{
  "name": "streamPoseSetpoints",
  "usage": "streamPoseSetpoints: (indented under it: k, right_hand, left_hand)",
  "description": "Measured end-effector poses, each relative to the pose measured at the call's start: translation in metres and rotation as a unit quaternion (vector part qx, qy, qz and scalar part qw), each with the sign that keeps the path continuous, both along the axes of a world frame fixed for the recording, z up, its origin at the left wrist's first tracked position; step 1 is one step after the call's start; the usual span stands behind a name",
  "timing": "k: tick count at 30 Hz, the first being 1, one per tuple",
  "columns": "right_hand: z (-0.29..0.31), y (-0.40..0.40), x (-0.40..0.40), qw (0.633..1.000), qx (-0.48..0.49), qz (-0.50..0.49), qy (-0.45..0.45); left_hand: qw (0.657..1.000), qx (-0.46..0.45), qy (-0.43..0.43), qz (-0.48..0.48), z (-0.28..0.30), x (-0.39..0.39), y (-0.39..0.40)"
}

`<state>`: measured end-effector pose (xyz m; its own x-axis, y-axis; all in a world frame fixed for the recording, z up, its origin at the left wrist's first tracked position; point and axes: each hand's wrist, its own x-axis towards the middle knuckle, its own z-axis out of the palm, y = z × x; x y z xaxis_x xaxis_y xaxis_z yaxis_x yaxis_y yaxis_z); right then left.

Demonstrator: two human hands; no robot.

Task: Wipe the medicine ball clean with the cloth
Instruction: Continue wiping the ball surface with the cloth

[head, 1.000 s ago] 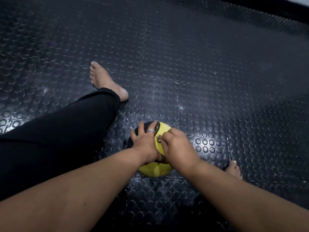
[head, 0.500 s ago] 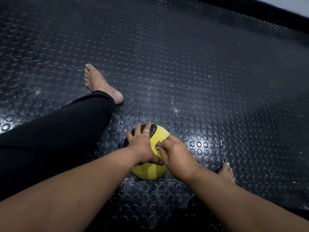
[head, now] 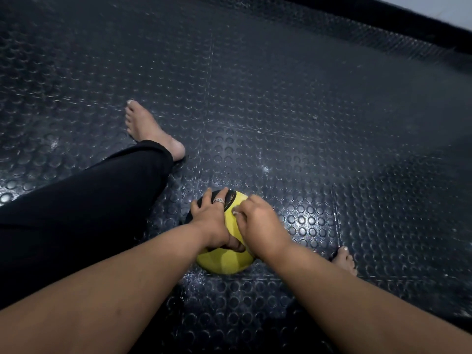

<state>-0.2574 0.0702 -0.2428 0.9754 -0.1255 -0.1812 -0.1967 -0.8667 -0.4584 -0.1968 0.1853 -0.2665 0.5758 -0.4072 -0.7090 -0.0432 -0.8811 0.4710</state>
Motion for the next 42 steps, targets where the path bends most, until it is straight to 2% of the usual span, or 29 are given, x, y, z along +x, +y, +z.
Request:
streamPoseSetpoints:
  k: [4, 8, 12, 16, 18, 21, 24, 26, 29, 33, 36, 37, 38, 40, 41, 42]
  right_hand:
    - [-0.002, -0.005, -0.035, 1.0, 0.021, 0.004, -0.013]
    - [0.004, -0.004, -0.045, 0.999, 0.03, 0.015, 0.021]
    - [0.015, -0.012, -0.033, 0.997, 0.057, -0.029, 0.05]
    - [0.027, -0.019, -0.027, 0.99, 0.061, -0.11, 0.059]
    - [0.03, -0.018, -0.028, 0.968, 0.125, -0.209, 0.058]
    - [0.03, -0.014, -0.028, 0.905, 0.253, -0.338, 0.046]
    - [0.02, -0.012, -0.025, 0.857, 0.303, -0.414, 0.045]
    - [0.013, -0.011, -0.024, 0.843, 0.309, -0.439, 0.045]
    - [0.005, -0.008, -0.02, 0.881, 0.253, -0.398, 0.036]
    - [0.0, 0.001, -0.011, 0.954, 0.132, -0.267, 0.031]
    - [-0.003, 0.003, -0.005, 0.96, 0.129, -0.247, 0.033]
    - [-0.002, 0.001, -0.003, 0.949, 0.167, -0.265, 0.041]
    - [-0.002, -0.003, -0.001, 0.922, 0.241, -0.299, 0.053]
    - [0.004, -0.011, 0.002, 0.825, 0.411, -0.379, 0.079]
    - [0.006, -0.015, 0.002, 0.778, 0.468, -0.412, 0.077]
    - [0.007, -0.02, 0.001, 0.746, 0.495, -0.439, 0.07]
  left_hand:
    - [1.0, 0.006, -0.02, -0.011, -0.005, 0.002, 0.0]
    - [0.999, -0.017, -0.027, 0.016, 0.002, -0.009, 0.007]
    - [0.989, -0.06, -0.074, 0.109, 0.011, -0.015, 0.009]
    - [0.988, -0.052, -0.096, 0.107, 0.016, -0.017, 0.015]
    - [0.99, -0.042, -0.084, 0.109, 0.016, -0.015, 0.023]
    - [0.989, -0.053, -0.061, 0.128, 0.017, -0.011, 0.03]
    - [0.985, -0.064, -0.055, 0.152, 0.018, -0.005, 0.03]
    - [0.982, -0.063, -0.052, 0.168, 0.017, -0.002, 0.028]
    - [0.98, -0.053, -0.046, 0.188, 0.016, -0.001, 0.021]
    - [0.977, -0.066, -0.076, 0.189, 0.023, -0.007, 0.003]
    - [0.977, -0.039, -0.083, 0.193, 0.026, -0.015, -0.005]
    - [0.977, -0.025, -0.07, 0.198, 0.026, -0.017, -0.006]
    - [0.977, -0.013, -0.053, 0.205, 0.026, -0.019, -0.007]
    - [0.976, -0.006, -0.041, 0.214, 0.026, -0.021, -0.005]
    - [0.976, -0.006, -0.047, 0.211, 0.026, -0.021, -0.003]
    - [0.977, -0.008, -0.054, 0.204, 0.026, -0.021, -0.001]
